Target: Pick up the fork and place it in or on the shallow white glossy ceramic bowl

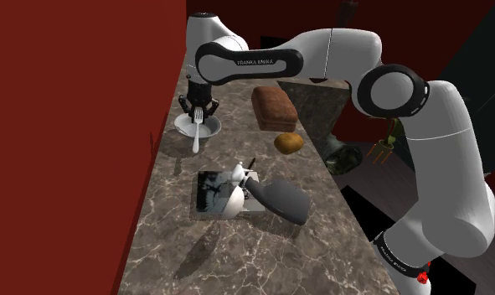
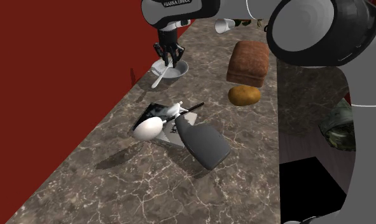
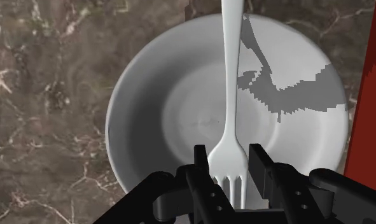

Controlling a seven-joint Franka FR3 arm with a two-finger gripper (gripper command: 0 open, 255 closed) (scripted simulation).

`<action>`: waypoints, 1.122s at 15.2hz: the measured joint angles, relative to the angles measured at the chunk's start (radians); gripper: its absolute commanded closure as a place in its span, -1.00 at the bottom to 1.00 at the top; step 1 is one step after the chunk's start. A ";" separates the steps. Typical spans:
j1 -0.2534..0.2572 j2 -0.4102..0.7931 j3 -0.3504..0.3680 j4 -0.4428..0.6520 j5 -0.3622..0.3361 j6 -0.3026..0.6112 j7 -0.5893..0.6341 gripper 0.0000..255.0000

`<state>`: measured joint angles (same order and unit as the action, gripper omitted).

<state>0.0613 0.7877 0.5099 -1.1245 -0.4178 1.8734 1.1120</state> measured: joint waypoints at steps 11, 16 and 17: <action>0.017 -0.022 0.008 0.084 0.012 -0.098 -0.014 -1.00; 0.017 -0.024 0.009 0.090 0.014 -0.108 -0.016 -1.00; 0.017 -0.024 0.009 0.091 0.014 -0.108 -0.016 -1.00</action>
